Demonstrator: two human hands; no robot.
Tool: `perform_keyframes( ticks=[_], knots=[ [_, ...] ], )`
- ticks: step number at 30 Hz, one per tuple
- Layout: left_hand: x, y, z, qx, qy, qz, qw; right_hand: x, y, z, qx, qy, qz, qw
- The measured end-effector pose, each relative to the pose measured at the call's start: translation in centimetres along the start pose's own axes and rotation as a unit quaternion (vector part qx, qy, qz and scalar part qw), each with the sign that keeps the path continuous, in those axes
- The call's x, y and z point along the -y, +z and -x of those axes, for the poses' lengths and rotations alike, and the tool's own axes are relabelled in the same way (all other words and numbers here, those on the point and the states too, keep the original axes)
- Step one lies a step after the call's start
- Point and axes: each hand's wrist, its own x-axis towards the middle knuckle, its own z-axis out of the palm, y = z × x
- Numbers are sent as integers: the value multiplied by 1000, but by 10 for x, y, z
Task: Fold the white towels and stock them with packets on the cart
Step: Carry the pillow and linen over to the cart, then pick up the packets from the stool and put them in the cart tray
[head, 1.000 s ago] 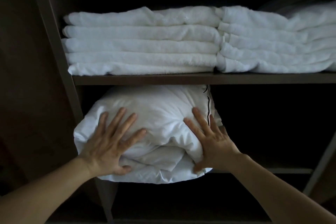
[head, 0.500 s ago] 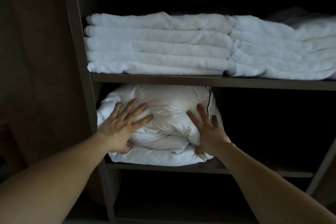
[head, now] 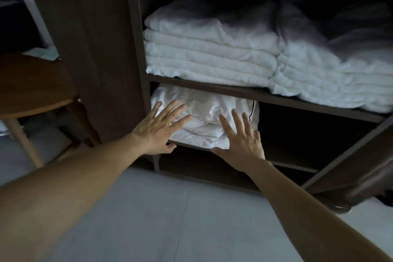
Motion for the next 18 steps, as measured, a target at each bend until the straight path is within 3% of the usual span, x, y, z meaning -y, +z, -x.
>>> perform_keyframes(
  ticks=[5,9,18],
  knots=[
    [29,-111,56,1,-40,57,998,51,-112,35,54,-40,-35,997],
    [68,-204,97,-17,-120,92,988,86,-208,55,80,-74,-50,993],
    [97,-288,191,-6,-196,103,975,143,-319,74,90,-153,-62,982]
  ],
)
